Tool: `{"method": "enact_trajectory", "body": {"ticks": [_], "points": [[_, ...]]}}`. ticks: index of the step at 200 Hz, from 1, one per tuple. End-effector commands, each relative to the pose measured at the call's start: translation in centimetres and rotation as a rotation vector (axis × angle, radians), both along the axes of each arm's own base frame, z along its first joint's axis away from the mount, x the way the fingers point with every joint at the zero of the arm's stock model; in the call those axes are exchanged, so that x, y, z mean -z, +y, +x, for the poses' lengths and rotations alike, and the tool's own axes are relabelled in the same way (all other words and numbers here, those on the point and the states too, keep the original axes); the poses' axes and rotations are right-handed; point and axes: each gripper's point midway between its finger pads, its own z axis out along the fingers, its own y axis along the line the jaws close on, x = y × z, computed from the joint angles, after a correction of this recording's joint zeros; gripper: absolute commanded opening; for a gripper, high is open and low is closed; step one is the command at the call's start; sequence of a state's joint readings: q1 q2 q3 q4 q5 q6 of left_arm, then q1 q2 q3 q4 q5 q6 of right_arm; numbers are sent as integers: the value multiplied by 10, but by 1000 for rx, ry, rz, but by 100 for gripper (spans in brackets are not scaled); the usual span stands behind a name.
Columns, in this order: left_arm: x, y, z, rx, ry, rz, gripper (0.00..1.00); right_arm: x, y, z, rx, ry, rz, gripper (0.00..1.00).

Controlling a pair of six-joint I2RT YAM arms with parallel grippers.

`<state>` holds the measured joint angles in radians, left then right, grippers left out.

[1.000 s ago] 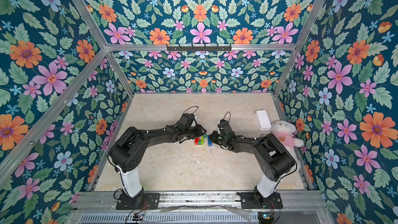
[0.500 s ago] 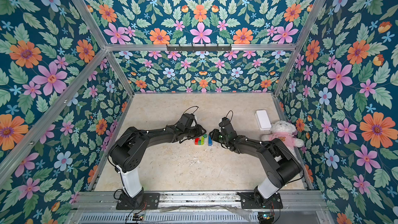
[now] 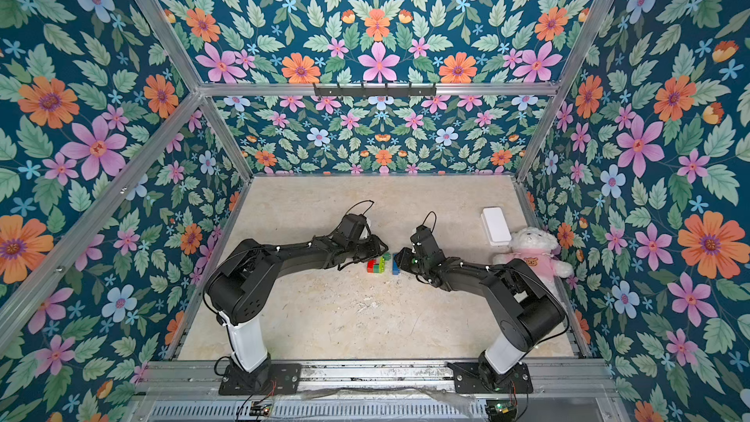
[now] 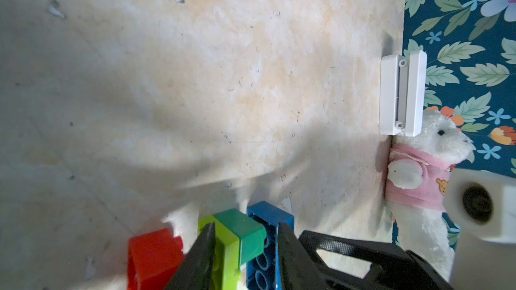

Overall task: Assemble the number 5 with lego
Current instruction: Assemble the lego brick with the lego brick.

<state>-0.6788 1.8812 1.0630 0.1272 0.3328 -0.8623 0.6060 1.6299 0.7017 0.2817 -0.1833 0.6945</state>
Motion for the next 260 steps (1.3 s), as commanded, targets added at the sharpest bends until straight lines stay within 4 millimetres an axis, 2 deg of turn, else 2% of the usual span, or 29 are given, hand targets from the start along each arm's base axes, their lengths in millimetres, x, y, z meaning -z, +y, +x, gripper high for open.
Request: {"method": "enact_trajectory", "body": {"ticks": [1, 23, 27, 47, 134, 184, 260], "points": [[1, 0, 0, 1, 1, 0, 41, 1, 4, 2, 5, 1, 18, 33], [2, 0, 0, 1, 3, -2, 40, -3, 7, 4, 3, -6, 39, 31], [2, -1, -1, 2, 3, -2, 41, 9, 6, 2, 2, 18, 22, 31], [2, -1, -1, 3, 7, -3, 41, 12, 7, 3, 7, 22, 24, 30], [4, -1, -1, 3, 9, -5, 40, 9, 10, 9, 17, 11, 43, 28], [4, -1, -1, 4, 12, -9, 40, 6, 18, 8, -2, 14, 81, 28], [5, -2, -1, 3, 15, -14, 40, 8, 19, 5, -9, 25, 86, 27]]}}
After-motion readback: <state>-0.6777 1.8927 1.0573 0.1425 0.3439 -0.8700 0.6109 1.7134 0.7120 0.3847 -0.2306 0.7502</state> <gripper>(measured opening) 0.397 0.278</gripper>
